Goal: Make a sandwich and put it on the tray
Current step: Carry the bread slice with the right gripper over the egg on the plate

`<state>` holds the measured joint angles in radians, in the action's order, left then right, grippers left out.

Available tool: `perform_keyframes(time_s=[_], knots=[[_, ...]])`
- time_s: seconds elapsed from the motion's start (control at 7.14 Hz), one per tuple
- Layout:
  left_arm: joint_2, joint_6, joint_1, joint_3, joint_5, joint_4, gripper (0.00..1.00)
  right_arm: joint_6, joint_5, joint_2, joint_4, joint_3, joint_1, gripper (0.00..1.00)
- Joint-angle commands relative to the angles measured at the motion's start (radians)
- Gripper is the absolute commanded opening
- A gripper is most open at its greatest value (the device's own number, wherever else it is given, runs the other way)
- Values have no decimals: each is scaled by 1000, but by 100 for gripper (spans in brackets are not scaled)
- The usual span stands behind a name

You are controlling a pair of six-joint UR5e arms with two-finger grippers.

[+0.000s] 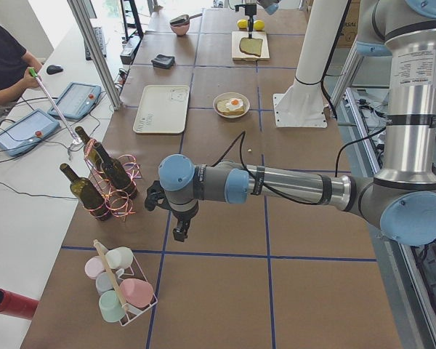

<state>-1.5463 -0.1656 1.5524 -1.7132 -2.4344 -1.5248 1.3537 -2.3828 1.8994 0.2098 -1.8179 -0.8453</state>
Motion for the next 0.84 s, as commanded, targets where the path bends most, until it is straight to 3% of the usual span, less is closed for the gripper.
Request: perform_keyframes(time_s=[0.0, 0.28, 0.56, 0.7], knots=[[0, 0, 0, 1, 0, 0, 100, 234, 2, -274, 22, 26, 17, 0], [0, 0, 0, 0, 0, 0, 100, 288, 75, -537, 23, 197, 150, 0], [-1, -2, 0, 3, 0, -2, 100, 305, 193, -688, 19, 312, 282, 0], [-1, 0, 0, 1, 0, 0, 100, 303, 201, -739, 20, 360, 297, 0]])
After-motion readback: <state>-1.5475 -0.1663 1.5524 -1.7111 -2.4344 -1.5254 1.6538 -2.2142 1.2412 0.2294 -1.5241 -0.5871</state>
